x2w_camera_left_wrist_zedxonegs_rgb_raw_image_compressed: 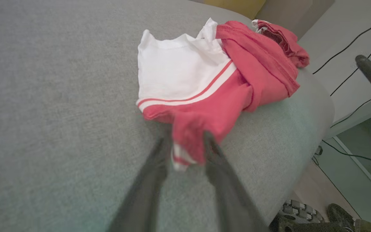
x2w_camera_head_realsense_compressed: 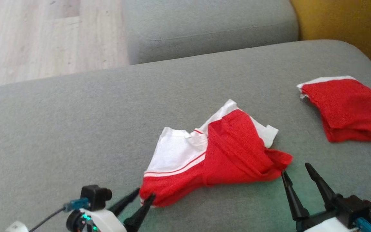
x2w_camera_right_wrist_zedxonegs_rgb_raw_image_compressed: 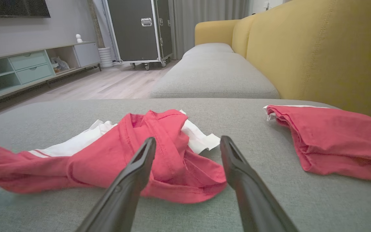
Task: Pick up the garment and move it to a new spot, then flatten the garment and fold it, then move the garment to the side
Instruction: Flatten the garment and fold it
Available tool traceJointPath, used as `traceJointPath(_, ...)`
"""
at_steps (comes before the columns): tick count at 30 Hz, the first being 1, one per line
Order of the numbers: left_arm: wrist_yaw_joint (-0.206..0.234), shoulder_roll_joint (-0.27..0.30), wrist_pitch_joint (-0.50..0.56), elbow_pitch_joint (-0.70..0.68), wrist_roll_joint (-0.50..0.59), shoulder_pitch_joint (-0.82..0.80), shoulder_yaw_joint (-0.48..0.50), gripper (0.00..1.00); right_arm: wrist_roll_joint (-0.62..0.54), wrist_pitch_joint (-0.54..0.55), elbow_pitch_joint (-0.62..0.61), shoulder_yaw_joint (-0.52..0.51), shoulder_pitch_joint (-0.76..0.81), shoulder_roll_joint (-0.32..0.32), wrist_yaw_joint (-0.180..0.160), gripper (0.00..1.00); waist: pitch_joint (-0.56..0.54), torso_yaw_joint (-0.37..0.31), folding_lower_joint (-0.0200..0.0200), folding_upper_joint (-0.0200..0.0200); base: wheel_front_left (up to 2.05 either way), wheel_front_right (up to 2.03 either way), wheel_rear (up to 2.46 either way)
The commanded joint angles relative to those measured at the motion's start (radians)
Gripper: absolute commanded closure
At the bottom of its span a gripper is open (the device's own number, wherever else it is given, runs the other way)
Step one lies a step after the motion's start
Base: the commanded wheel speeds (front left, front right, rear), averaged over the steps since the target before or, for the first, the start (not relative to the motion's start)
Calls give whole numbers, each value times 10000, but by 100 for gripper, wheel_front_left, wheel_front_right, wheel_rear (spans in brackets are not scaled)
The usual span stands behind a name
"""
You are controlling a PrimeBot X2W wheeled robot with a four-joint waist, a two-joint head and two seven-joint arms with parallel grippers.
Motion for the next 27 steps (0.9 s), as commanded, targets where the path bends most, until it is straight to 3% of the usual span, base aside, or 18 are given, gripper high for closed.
traceJointPath(1,183,497,-211,-439,8,-650,570,0,-35,-38,-341,141,-196,-95,-7,0,40,99,1,-1,0,0,0)
traceJointPath(5,859,1135,-274,-1213,733,-1854,1121,0,-36,-38,-386,228,-349,-130,-7,0,299,219,1,-1,0,0,0)
traceJointPath(8,931,1077,95,-1128,1281,-2927,1214,0,-13,-38,-428,314,-583,-203,-7,0,617,180,1,-1,0,0,0)
traceJointPath(18,-640,-88,1948,1621,1227,-5028,932,0,125,-38,-492,722,-1733,-434,-7,0,1899,-741,1,-1,0,0,0)
traceJointPath(27,-922,-648,3135,2787,1088,-5714,595,0,244,-38,-417,862,-2184,-282,-7,0,2660,-1197,1,-1,0,0,0)
